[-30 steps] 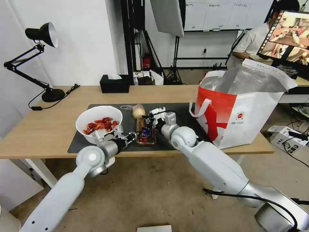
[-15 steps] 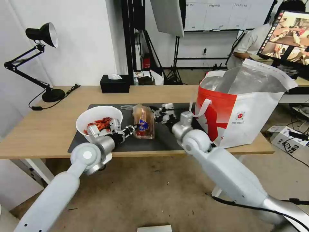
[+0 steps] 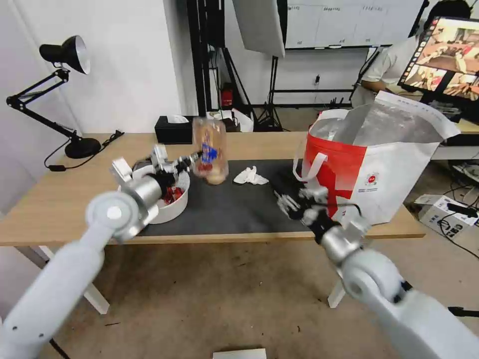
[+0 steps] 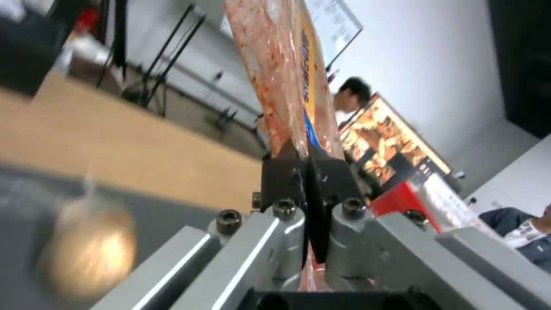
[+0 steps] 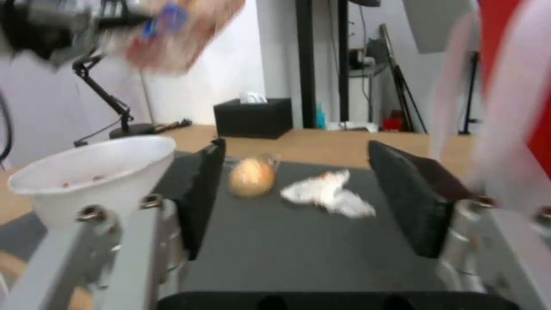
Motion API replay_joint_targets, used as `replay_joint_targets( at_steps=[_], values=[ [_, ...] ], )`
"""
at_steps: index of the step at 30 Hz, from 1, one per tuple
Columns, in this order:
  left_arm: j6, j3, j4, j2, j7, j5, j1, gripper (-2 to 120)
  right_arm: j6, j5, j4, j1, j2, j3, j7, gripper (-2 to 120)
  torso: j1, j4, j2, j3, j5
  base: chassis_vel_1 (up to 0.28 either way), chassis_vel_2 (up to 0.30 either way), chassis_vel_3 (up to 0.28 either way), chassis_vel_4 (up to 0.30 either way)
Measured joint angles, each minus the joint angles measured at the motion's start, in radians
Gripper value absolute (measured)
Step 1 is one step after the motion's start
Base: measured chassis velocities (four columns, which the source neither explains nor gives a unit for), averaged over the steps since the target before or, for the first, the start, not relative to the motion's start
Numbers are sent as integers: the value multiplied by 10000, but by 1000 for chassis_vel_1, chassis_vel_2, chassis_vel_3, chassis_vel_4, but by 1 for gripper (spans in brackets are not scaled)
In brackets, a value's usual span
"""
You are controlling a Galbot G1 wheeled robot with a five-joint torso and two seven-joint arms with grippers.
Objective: Pick up the trash from the table and place it into the takeout bag.
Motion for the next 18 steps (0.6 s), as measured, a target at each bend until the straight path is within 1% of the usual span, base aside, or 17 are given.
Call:
replay_joint_targets(
  at_steps=[3,4,7,8,9,10,11,12,14,16,17,18],
  values=[
    [-590,643,232,-175,489,603,-778,0,1097,-628,-58,-1180,51,619,-180,85,0,4,0,0,0,0,0,0,0],
    [-590,643,232,-175,489,603,-778,0,1097,-628,-58,-1180,51,619,-180,85,0,4,0,0,0,0,0,0,0],
    [-1022,1343,500,-450,850,1160,-1485,0,1573,-1069,-220,-1918,209,1067,-242,94,1,4,0,0,-2,0,0,0,0],
    [-1022,1343,500,-450,850,1160,-1485,0,1573,-1069,-220,-1918,209,1067,-242,94,1,4,0,0,-2,0,0,0,0],
    [-1244,1845,735,-729,980,1449,-2023,0,1718,-1285,-242,-2403,357,1313,-272,99,1,2,0,0,0,0,0,0,0],
    [-1380,2220,951,-998,1016,1651,-2430,0,1796,-1454,-242,-2677,465,1405,-284,100,0,2,0,0,0,0,0,0,0],
    [-1448,2472,1118,-1211,1019,1765,-2723,0,1852,-1619,-242,-2826,546,1441,-289,100,1,3,0,1,-1,0,0,0,0],
    [-1448,2472,1118,-1211,1019,1765,-2723,0,1852,-1619,-242,-2826,546,1441,-289,100,1,3,0,1,-1,0,0,0,0],
    [-1609,3252,1697,-2044,863,1977,-3622,0,1950,-2090,-215,-3203,807,1463,-301,100,1,3,0,1,2,0,0,0,0],
    [-1664,3638,2101,-2563,751,2087,-4062,0,1960,-2271,-151,-3366,971,1461,-304,100,2,0,-1,1,-1,0,0,0,0],
    [-1664,3638,2101,-2563,751,2087,-4062,0,1960,-2271,-151,-3366,971,1461,-304,100,2,0,-1,1,-1,0,0,0,0],
    [-1726,3909,2466,-2977,686,2216,-4407,0,1962,-2393,-134,-3467,1086,1451,-304,100,2,-1,-1,1,2,0,0,0,0]
  ],
)
